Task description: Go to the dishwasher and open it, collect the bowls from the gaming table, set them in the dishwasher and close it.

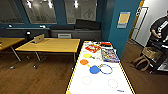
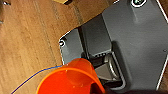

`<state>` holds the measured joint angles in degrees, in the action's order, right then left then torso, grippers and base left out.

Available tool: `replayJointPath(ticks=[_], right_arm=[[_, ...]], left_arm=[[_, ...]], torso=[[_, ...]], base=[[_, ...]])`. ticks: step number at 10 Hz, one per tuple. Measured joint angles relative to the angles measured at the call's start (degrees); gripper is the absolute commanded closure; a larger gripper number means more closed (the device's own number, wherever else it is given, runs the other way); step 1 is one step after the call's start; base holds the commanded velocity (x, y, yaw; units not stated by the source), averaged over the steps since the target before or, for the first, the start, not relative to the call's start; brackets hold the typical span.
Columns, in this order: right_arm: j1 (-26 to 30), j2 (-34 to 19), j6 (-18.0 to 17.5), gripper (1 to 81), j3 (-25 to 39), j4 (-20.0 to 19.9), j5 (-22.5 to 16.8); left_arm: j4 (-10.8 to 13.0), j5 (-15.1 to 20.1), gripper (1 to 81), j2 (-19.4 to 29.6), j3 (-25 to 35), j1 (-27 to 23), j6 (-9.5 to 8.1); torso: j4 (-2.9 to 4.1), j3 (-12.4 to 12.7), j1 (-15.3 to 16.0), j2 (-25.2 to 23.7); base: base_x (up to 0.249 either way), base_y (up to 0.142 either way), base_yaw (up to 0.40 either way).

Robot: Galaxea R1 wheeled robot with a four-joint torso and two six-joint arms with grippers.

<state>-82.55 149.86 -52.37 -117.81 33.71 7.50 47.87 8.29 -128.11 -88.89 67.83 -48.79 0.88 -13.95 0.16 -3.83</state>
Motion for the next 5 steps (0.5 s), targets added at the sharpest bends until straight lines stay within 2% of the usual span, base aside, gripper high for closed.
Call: replayJointPath(ticks=[2, 5], right_arm=[[-0.05, 1.93, 0.06, 81.1, -1.99, 0.69, 0.05], [-0.79, 4.35, 0.26, 81.1, -6.39, 1.13, 0.00]], left_arm=[[1.63, -1.40, 81.1, -2.73, -4.10, 2.29, 0.11], [3.50, -2.47, 81.1, -6.95, -6.58, 5.81, 0.20]], torso=[[0.00, 0.00, 0.00, -0.02], [0.00, 0.02, -0.05, -0.05]], base=[[0.000, 0.000, 0.000], [-0.022, 0.000, 0.000]])
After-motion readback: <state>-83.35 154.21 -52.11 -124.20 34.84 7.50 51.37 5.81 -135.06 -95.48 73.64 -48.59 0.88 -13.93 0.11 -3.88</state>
